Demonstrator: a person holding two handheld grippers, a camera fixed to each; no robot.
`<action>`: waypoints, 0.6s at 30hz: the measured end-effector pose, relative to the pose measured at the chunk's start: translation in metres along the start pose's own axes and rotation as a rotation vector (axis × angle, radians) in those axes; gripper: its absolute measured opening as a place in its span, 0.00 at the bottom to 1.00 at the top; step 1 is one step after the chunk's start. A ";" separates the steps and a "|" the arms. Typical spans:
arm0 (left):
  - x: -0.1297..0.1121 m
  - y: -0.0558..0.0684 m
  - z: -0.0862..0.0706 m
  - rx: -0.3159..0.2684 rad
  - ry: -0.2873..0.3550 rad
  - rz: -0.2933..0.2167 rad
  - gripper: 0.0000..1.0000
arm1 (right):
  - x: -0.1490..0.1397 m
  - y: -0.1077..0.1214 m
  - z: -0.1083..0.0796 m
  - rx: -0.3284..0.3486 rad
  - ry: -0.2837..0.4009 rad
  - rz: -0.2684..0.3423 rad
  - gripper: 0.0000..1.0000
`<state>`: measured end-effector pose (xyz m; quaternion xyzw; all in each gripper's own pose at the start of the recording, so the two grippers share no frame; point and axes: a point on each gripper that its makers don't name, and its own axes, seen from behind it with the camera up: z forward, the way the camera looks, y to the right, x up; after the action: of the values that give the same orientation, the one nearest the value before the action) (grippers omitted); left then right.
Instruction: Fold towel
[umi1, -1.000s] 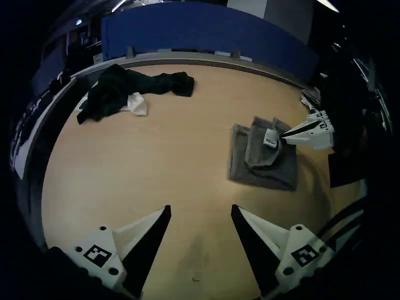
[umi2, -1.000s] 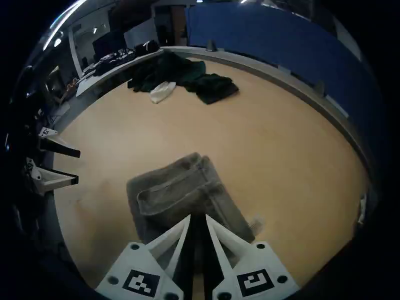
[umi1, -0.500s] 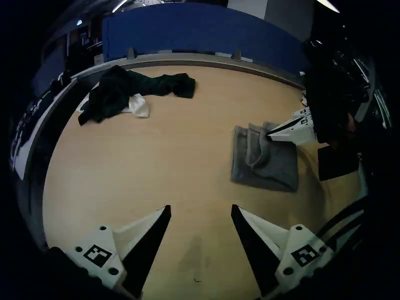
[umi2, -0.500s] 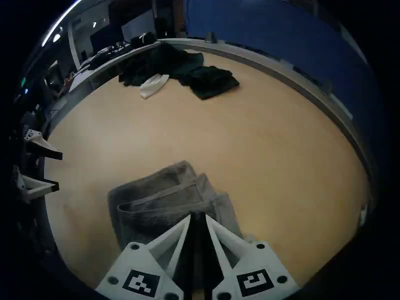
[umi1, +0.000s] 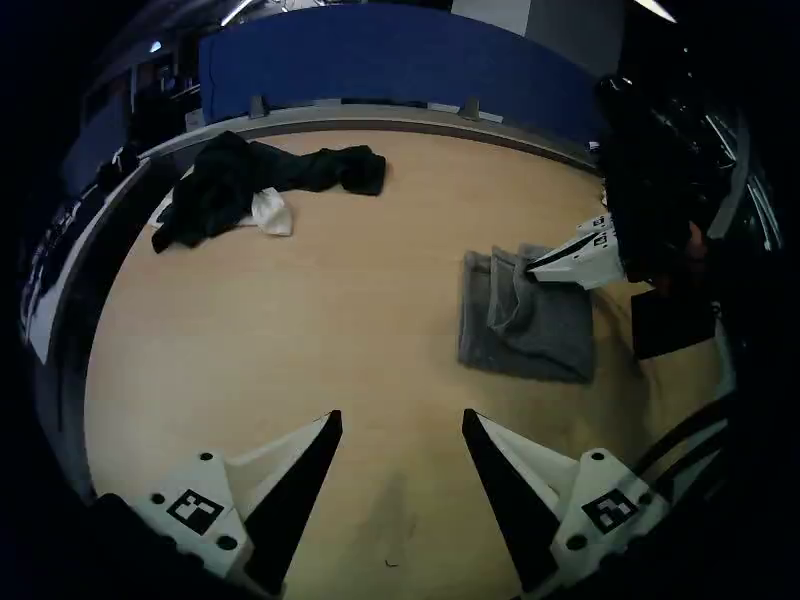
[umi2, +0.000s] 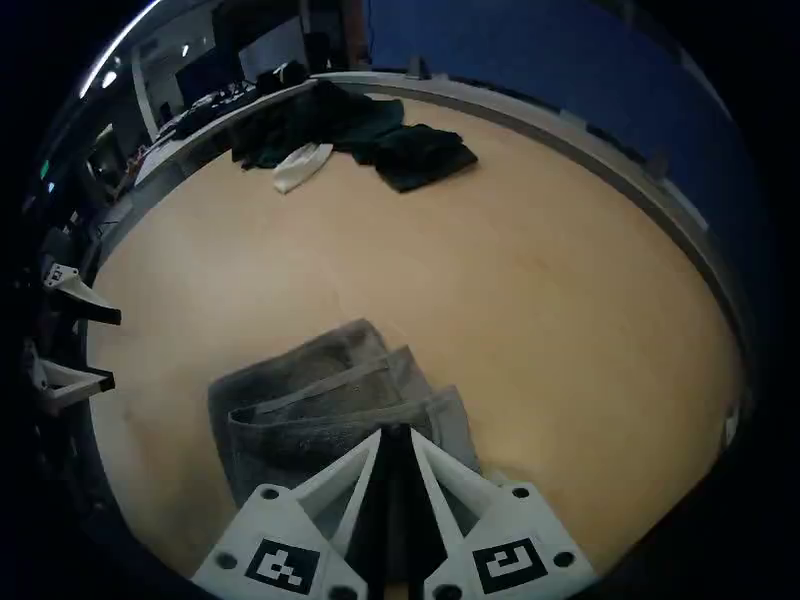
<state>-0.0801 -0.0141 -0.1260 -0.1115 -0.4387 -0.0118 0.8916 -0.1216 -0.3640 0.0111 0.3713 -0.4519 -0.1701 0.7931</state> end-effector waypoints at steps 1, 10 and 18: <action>0.000 0.001 0.001 -0.002 0.001 0.000 0.89 | 0.000 0.000 0.000 0.000 0.001 0.001 0.06; 0.000 0.002 0.000 0.000 -0.001 0.003 0.89 | 0.005 -0.002 -0.005 -0.001 0.024 0.004 0.12; 0.002 0.006 -0.001 -0.011 0.000 0.004 0.89 | 0.014 -0.010 -0.026 0.003 0.079 -0.006 0.64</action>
<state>-0.0772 -0.0083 -0.1264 -0.1174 -0.4385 -0.0127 0.8909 -0.0919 -0.3676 0.0042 0.3803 -0.4196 -0.1570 0.8091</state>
